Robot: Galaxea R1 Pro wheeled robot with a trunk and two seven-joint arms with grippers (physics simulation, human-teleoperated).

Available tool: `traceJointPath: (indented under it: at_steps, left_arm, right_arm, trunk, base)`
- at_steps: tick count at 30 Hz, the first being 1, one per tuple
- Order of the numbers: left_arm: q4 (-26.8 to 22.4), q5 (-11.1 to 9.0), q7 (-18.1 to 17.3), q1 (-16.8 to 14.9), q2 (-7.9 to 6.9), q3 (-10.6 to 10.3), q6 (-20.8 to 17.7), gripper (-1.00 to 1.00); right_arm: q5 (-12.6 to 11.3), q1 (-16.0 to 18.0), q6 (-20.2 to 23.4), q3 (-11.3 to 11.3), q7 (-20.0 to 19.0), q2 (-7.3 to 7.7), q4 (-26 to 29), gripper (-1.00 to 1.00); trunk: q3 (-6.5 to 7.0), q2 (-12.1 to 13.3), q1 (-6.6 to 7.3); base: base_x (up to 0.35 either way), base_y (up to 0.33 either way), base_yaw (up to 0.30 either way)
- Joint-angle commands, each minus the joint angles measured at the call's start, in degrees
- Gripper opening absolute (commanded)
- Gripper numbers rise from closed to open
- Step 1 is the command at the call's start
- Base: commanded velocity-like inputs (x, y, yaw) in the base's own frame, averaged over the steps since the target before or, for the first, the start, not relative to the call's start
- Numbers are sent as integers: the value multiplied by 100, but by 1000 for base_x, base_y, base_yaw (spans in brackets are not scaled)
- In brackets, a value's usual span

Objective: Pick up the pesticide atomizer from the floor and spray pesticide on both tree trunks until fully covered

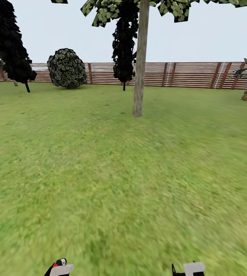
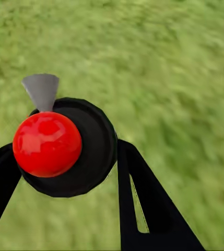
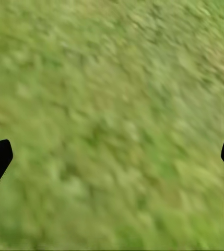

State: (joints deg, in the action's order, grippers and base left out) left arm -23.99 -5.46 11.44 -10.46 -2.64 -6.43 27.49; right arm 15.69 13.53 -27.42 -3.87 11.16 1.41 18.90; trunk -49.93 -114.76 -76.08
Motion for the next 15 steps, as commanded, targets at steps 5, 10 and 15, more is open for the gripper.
traceJointPath:
  at_steps: [5,10,15]
  left_arm:
    - [0,1,3,0,-6,1,1,-100]
    - [0,1,0,0,-5,1,-1,-100]
    - [0,1,0,0,-5,1,-2,-100]
  right_arm:
    - [-4,0,0,0,0,0,0,100]
    - [-4,0,0,-8,6,0,0,100]
    - [-4,0,0,-5,2,0,1,100]
  trunk:
    - [0,0,0]
    - [0,0,0]
    - [12,0,0]
  base:
    - [338,0,0]
    - [338,0,-5]
    - [338,0,-213]
